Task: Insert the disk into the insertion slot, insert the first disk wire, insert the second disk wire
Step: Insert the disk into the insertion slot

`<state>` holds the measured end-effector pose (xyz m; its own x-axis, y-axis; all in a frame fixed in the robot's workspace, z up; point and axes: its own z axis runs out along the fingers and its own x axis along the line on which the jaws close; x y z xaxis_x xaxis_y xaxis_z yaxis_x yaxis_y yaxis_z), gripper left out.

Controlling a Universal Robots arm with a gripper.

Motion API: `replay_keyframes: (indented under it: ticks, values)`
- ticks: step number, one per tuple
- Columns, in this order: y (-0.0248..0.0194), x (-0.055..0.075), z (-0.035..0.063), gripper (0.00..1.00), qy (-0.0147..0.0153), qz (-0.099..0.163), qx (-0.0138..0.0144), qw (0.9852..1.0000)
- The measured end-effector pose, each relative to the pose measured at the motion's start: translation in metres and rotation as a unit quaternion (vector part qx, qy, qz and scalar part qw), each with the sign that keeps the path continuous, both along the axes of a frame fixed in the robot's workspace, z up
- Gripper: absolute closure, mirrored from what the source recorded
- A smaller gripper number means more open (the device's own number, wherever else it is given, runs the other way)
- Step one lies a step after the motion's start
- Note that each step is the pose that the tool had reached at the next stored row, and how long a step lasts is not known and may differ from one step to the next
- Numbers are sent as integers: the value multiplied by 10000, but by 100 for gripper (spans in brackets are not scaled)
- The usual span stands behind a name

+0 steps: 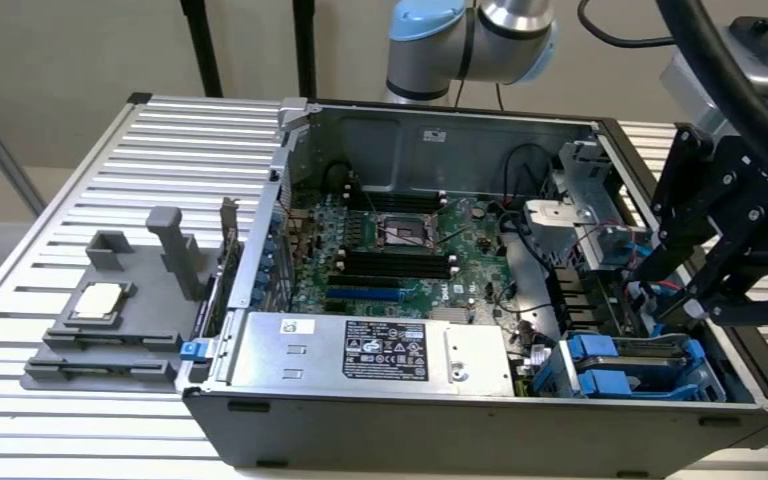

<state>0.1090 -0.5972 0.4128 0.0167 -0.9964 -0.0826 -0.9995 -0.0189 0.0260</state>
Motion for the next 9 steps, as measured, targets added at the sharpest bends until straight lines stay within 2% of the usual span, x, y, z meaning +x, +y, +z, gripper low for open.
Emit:
replay_keyframes:
  ticks: [9]
  values:
    - [0,9,-2,60,-1,3,2,10000]
